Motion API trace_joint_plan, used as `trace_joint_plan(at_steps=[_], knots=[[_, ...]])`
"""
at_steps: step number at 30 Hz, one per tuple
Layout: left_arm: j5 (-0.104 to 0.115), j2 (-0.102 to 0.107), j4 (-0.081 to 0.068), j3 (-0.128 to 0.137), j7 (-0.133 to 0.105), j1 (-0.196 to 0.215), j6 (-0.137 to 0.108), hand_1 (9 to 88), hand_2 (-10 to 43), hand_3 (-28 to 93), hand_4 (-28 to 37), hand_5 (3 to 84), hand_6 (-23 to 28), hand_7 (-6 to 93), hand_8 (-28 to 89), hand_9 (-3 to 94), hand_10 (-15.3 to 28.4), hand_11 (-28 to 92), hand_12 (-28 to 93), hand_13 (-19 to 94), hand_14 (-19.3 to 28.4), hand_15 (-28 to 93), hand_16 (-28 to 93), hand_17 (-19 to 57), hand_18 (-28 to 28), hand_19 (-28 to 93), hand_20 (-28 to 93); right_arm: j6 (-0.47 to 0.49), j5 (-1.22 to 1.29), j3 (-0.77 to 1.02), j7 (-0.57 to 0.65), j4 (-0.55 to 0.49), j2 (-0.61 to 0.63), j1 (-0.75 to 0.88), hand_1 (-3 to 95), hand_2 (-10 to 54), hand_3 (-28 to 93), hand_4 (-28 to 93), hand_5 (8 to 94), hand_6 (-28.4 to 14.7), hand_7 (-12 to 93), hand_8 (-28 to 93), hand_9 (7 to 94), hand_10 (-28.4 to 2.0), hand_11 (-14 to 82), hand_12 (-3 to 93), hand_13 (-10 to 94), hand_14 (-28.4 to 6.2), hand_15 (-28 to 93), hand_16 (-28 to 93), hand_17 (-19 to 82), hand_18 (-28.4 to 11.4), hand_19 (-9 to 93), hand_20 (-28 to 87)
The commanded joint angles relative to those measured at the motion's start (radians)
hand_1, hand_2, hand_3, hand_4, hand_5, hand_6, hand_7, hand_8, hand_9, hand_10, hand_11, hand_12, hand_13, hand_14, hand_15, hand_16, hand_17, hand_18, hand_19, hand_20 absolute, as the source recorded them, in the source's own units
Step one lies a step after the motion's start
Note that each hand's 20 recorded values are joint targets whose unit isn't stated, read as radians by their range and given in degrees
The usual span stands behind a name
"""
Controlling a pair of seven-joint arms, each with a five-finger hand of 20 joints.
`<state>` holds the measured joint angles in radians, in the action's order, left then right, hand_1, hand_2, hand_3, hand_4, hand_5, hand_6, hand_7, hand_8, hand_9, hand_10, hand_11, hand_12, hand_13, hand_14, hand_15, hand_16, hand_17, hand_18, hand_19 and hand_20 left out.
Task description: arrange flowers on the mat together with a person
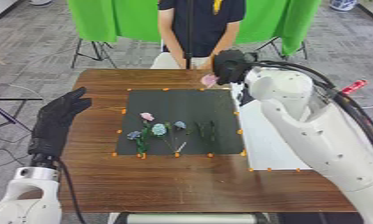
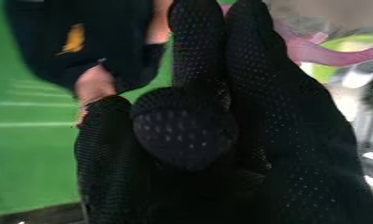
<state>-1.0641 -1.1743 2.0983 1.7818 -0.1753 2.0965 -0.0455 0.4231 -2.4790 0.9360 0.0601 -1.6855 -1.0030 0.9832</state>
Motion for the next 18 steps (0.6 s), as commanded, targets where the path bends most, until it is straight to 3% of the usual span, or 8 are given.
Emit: trace_joint_plan(at_steps=[1, 8, 11, 15, 17, 18], knots=[[0.024, -0.009, -0.006, -0.018, 0.015, -0.009, 0.014, 24.6, 5.3, 62, -24.7, 46.9, 4.8, 10.1, -5, 44.5, 14.1, 20, 16, 32, 17.3, 15, 5, 1.3, 12.5, 6, 15, 0.045, -0.034, -0.043, -0.02, 0.016, -0.06, 0.039, 66.1, -9.5, 51, -24, 83.0, -0.8, 20, 7, 93.7, -10.4, 27.2, 20.6, 94, -0.2, 62, 15, 77, -5.7, 93, 33], [0.03, -0.013, -0.002, -0.01, 0.02, 0.0, 0.013, 24.6, 5.1, 61, -24.7, 46.7, 4.9, 9.7, -5, 44.4, 14.1, 20, 16, 31, 17.2, 14, 5, 1.4, 12.3, 6, 15, 0.075, -0.045, -0.046, -0.03, 0.013, -0.063, 0.072, 65.3, -9.5, 52, -23, 81.6, 0.0, 20, 7, 93.7, -10.3, 26.6, 20.8, 94, -0.2, 62, 16, 76, -5.8, 93, 33], [0.063, -0.014, -0.003, -0.016, 0.022, -0.006, 0.02, 24.6, 5.1, 61, -24.5, 46.7, 4.9, 9.7, -5, 44.3, 14.1, 20, 16, 31, 17.1, 14, 5, 1.3, 12.3, 6, 15, 0.074, -0.049, -0.048, -0.03, 0.015, -0.058, 0.084, 64.7, -9.5, 52, -23, 81.1, 0.0, 19, 6, 93.7, -10.5, 26.2, 21.0, 94, -0.2, 62, 16, 76, -5.9, 93, 33], [0.064, -0.015, -0.002, -0.016, 0.025, -0.008, 0.021, 24.7, 5.2, 61, -24.4, 46.6, 5.0, 9.5, -5, 44.3, 14.1, 20, 16, 31, 17.1, 14, 5, 1.3, 12.2, 6, 15, 0.081, -0.049, -0.042, -0.026, 0.022, -0.059, 0.099, 63.5, -9.5, 53, -23, 80.1, -0.1, 19, 6, 93.7, -10.9, 25.6, 20.7, 94, -0.3, 62, 16, 76, -6.0, 93, 33], [0.085, -0.026, 0.003, -0.012, 0.032, -0.008, 0.026, 24.7, 5.1, 61, -24.3, 46.6, 5.0, 9.5, -5, 44.2, 14.1, 20, 16, 31, 17.1, 14, 5, 1.3, 12.2, 6, 15, 0.069, -0.052, -0.043, -0.028, 0.026, -0.057, 0.105, 63.2, -9.5, 53, -24, 79.7, -0.2, 19, 5, 93.7, -10.9, 25.4, 20.6, 94, -0.4, 62, 16, 76, -6.0, 93, 33], [0.08, -0.023, 0.005, -0.011, 0.031, -0.007, 0.024, 24.7, 5.1, 61, -24.3, 46.6, 5.0, 9.4, -5, 44.2, 14.1, 20, 16, 31, 17.1, 14, 5, 1.3, 12.2, 6, 15, 0.071, -0.052, -0.042, -0.025, 0.027, -0.056, 0.107, 62.9, -9.5, 53, -23, 79.5, -0.2, 19, 5, 93.7, -10.9, 25.3, 20.7, 94, -0.4, 62, 16, 76, -6.0, 93, 33]])
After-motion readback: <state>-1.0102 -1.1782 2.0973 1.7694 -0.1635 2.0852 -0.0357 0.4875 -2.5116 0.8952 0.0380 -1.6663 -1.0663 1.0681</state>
